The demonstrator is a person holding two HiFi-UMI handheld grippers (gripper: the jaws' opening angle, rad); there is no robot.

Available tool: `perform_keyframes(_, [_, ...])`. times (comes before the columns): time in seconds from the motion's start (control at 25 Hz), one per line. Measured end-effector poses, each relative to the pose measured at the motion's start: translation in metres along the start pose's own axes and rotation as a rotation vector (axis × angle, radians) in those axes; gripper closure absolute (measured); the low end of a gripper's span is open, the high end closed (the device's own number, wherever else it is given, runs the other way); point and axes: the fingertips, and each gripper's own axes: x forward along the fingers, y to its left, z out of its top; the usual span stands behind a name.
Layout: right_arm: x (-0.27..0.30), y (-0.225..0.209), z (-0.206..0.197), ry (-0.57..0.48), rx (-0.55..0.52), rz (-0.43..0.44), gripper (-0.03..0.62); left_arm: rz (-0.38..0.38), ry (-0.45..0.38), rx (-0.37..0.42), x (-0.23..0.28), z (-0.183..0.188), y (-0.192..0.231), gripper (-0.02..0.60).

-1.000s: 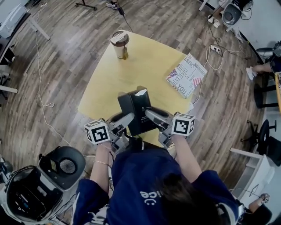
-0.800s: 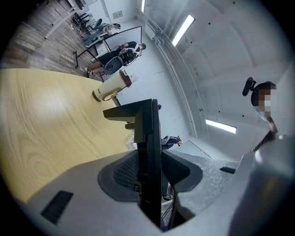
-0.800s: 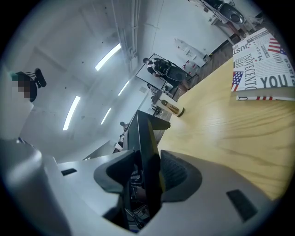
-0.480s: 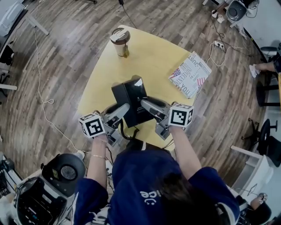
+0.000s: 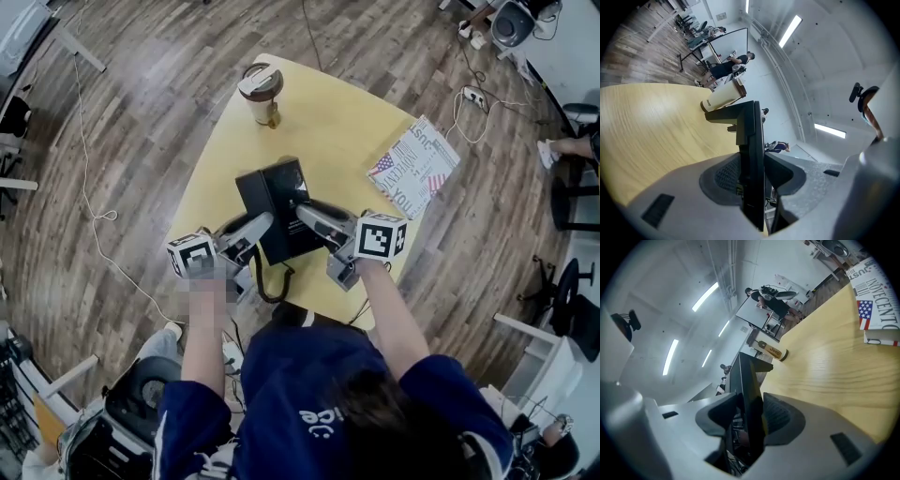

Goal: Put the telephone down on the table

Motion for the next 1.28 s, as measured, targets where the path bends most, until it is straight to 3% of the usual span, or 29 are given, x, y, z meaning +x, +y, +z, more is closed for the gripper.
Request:
perform_keyframes(0.64, [0.03, -0.048, 0.008, 0.029, 0.031, -0.06, 0.408, 0.032, 0.005, -0.065, 0.021, 0.013, 0.053, 0.423])
perform_keyframes(1.28, [0.042, -0.076, 0.005, 0.039, 0.043, -0.11, 0.41, 0.074, 0.012, -0.102, 0.034, 0.015, 0.08, 0.422])
